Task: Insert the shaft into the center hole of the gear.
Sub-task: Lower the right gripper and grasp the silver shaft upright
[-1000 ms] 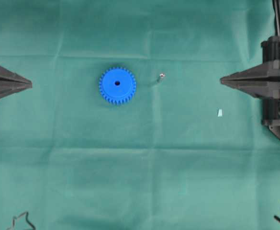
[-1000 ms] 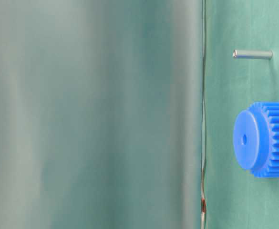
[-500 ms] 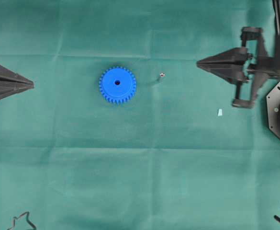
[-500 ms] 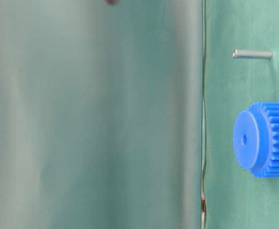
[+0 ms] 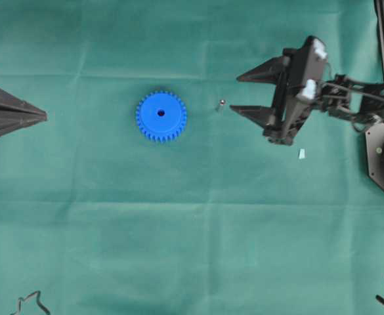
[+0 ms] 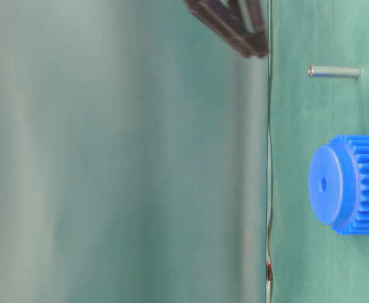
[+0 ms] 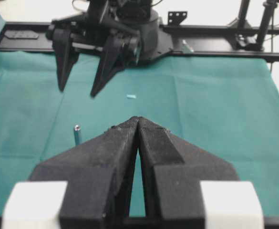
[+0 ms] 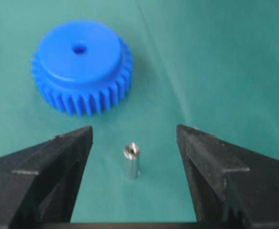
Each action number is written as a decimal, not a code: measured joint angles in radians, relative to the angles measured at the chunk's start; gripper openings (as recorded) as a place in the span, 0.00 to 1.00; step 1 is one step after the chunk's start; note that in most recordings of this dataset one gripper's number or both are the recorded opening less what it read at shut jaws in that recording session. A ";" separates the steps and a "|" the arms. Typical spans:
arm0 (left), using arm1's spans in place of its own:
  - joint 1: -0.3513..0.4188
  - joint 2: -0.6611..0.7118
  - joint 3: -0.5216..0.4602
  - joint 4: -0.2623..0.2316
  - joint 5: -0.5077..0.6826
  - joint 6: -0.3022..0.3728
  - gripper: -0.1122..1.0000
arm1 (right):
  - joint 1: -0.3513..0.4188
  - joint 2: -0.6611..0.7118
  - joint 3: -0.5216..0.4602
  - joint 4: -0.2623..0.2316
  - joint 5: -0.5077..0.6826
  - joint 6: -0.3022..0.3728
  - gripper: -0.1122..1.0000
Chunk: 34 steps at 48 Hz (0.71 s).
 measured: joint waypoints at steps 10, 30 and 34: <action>0.006 0.000 0.000 0.000 0.005 0.000 0.10 | 0.002 0.109 -0.028 0.025 -0.044 0.002 0.80; 0.008 0.000 0.000 0.000 0.014 0.000 0.10 | 0.011 0.201 -0.052 0.029 -0.064 0.029 0.78; 0.008 0.000 0.000 0.002 0.020 0.000 0.10 | 0.014 0.204 -0.052 0.029 -0.064 0.035 0.72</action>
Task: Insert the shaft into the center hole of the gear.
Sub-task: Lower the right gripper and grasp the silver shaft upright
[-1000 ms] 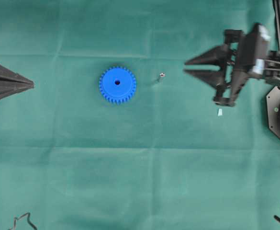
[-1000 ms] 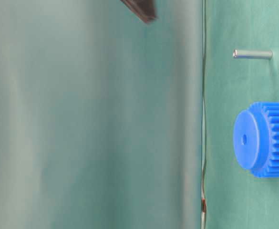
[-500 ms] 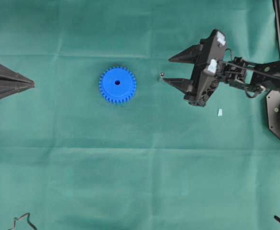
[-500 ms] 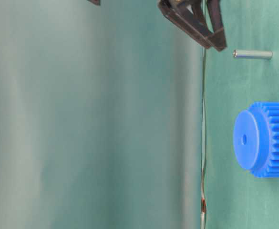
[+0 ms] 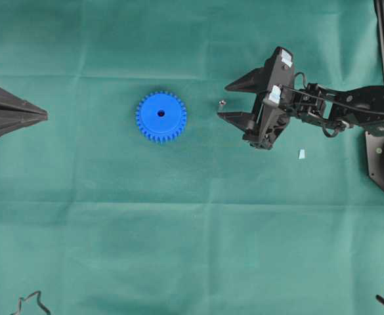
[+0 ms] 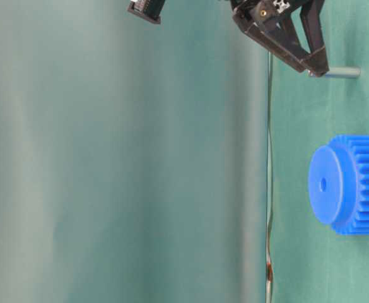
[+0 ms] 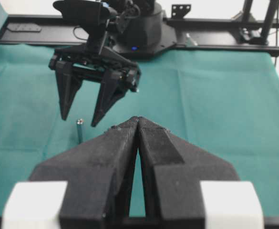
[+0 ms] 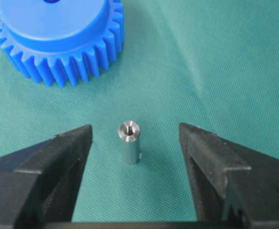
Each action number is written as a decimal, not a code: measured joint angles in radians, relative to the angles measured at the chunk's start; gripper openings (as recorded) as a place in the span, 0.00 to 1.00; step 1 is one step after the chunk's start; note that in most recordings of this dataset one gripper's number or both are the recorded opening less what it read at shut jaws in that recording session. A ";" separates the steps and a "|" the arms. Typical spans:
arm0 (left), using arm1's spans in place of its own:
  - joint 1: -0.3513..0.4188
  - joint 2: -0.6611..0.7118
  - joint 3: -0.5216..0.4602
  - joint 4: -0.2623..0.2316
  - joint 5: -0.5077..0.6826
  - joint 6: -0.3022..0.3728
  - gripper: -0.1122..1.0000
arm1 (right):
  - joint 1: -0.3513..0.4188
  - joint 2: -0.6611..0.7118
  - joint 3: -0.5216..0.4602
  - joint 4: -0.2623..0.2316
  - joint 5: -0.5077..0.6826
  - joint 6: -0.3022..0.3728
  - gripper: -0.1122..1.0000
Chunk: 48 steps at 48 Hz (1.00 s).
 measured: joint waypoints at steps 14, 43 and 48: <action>0.002 -0.005 0.000 -0.002 0.026 0.000 0.10 | 0.009 0.000 0.000 0.000 0.002 -0.006 0.25; 0.002 -0.008 0.000 -0.002 0.049 0.000 0.10 | 0.017 -0.083 -0.008 0.000 0.060 -0.017 0.25; 0.002 -0.006 0.000 -0.002 0.049 0.000 0.10 | 0.011 -0.143 -0.025 -0.006 0.133 -0.020 0.25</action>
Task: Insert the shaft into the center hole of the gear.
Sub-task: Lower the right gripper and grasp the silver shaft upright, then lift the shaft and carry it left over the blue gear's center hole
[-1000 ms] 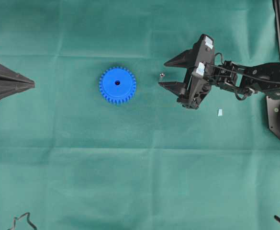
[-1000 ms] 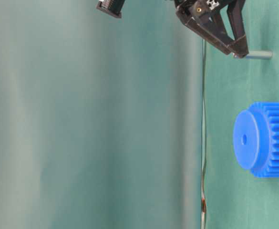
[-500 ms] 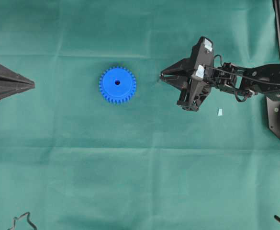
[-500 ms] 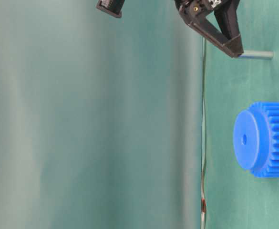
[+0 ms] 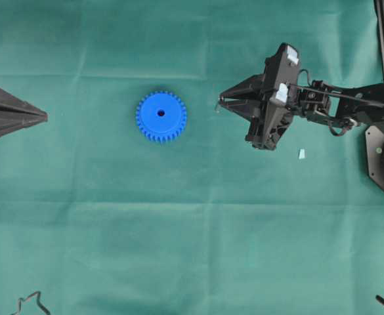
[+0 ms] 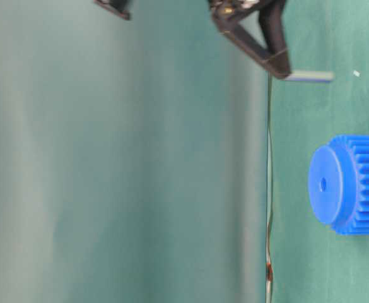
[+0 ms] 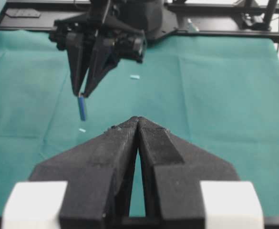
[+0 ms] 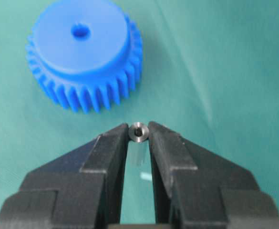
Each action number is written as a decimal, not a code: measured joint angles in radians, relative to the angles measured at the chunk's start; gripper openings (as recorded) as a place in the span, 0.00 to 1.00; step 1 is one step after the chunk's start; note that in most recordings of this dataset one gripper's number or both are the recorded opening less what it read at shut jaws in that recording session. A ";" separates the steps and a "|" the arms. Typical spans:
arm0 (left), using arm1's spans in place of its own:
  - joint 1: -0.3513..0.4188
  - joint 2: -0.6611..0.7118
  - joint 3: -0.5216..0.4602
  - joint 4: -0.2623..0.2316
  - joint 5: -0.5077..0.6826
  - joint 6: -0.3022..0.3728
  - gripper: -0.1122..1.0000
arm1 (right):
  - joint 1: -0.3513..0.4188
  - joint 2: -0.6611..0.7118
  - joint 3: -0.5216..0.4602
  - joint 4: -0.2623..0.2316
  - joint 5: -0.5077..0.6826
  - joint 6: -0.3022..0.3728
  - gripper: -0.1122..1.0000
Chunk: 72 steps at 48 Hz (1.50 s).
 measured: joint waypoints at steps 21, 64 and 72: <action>0.000 -0.002 0.000 0.000 0.000 -0.003 0.10 | 0.002 -0.078 -0.046 -0.012 0.127 -0.035 0.25; 0.000 -0.002 0.000 0.002 0.000 -0.003 0.10 | 0.046 0.172 -0.357 -0.025 0.172 -0.043 0.25; 0.000 -0.002 0.000 0.002 0.000 -0.003 0.10 | 0.046 0.175 -0.359 -0.026 0.173 -0.043 0.25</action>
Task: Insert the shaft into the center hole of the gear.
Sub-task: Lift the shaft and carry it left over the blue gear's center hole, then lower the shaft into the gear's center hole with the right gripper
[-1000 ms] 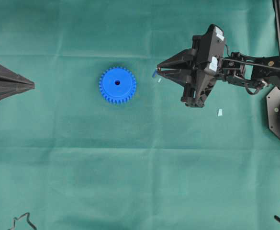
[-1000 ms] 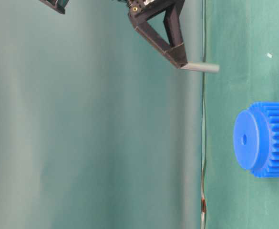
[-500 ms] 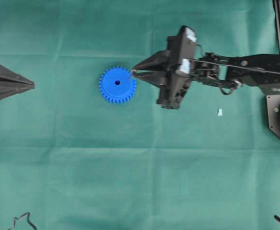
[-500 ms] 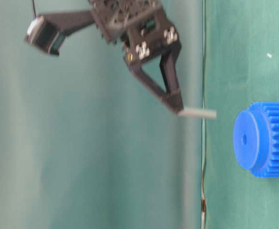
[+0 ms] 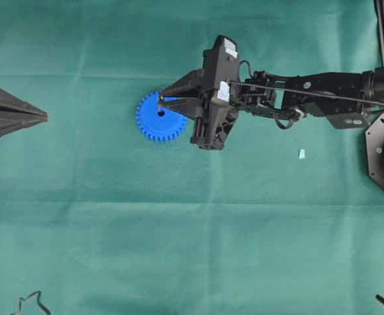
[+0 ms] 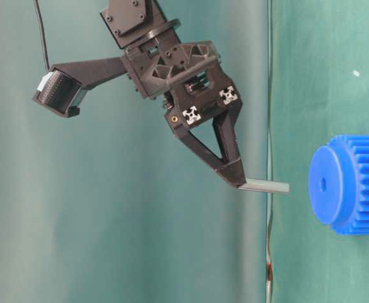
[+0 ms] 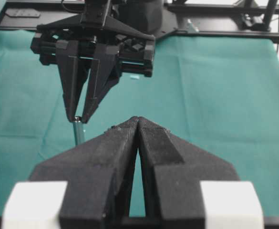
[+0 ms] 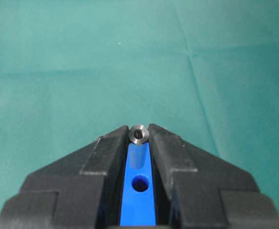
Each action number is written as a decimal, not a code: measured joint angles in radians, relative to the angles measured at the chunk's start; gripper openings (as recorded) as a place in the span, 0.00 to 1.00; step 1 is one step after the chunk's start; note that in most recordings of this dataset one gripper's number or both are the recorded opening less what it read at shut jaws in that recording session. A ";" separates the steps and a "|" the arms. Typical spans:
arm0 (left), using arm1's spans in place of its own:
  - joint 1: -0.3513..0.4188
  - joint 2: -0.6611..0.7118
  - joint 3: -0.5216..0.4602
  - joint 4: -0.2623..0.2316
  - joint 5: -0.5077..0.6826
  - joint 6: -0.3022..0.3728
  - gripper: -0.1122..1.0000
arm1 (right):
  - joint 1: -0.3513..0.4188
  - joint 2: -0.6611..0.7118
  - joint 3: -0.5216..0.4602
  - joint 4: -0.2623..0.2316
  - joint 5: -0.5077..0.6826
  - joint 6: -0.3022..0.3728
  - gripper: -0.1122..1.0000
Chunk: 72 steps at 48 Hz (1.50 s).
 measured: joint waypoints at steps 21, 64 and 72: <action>0.000 0.000 0.000 -0.002 0.000 0.000 0.10 | 0.002 0.072 0.000 0.003 -0.008 0.005 0.25; 0.000 0.000 0.000 0.000 0.005 0.000 0.10 | -0.002 0.083 -0.011 0.005 -0.023 -0.003 0.25; 0.000 0.000 0.000 -0.002 0.006 0.000 0.10 | -0.005 0.067 -0.009 0.005 -0.023 -0.003 0.25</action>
